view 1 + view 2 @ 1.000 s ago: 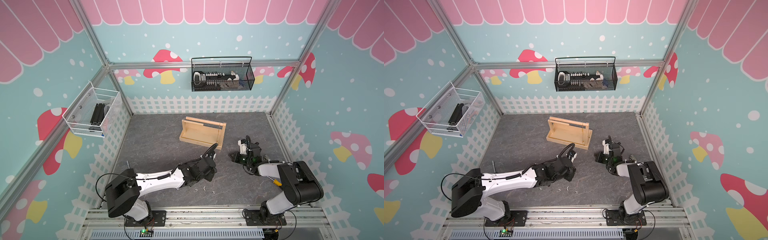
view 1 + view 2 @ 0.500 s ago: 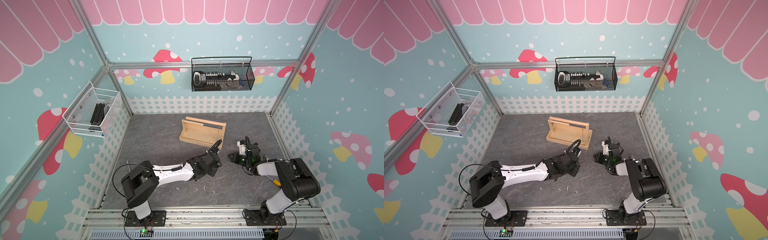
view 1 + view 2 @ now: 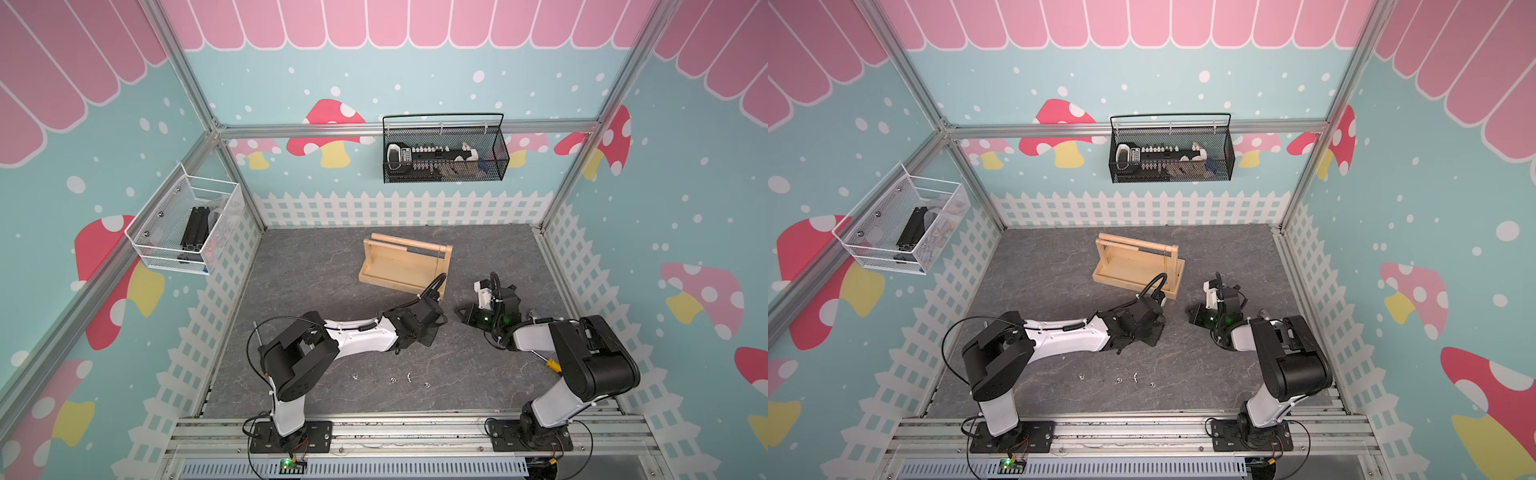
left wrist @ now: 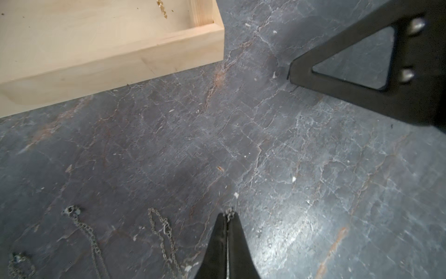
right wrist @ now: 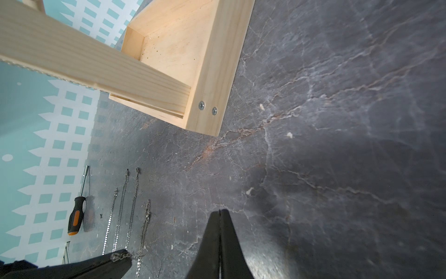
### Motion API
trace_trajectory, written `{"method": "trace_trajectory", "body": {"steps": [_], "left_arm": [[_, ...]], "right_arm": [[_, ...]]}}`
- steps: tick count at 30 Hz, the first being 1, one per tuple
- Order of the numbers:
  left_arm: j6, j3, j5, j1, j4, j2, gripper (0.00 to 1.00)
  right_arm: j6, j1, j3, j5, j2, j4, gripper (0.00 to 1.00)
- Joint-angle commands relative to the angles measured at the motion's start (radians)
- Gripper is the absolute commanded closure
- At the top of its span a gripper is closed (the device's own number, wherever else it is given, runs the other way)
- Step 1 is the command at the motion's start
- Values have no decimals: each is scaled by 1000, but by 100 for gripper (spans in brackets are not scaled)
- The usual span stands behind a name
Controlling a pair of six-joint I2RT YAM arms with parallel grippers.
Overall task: Take the necklace off the jewelry display stand
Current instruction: Place the necklace at the center of the board.
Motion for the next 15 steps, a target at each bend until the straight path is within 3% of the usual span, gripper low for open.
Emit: {"method": "trace_trajectory", "body": {"steps": [1,15], "left_arm": [[15,37,14,12,9,28,100],[9,63,-12,32,-15,61,100]], "right_arm": [[16,-7,3,-10,-7,23,93],[23,-7,6,-23,-6,32,93]]}}
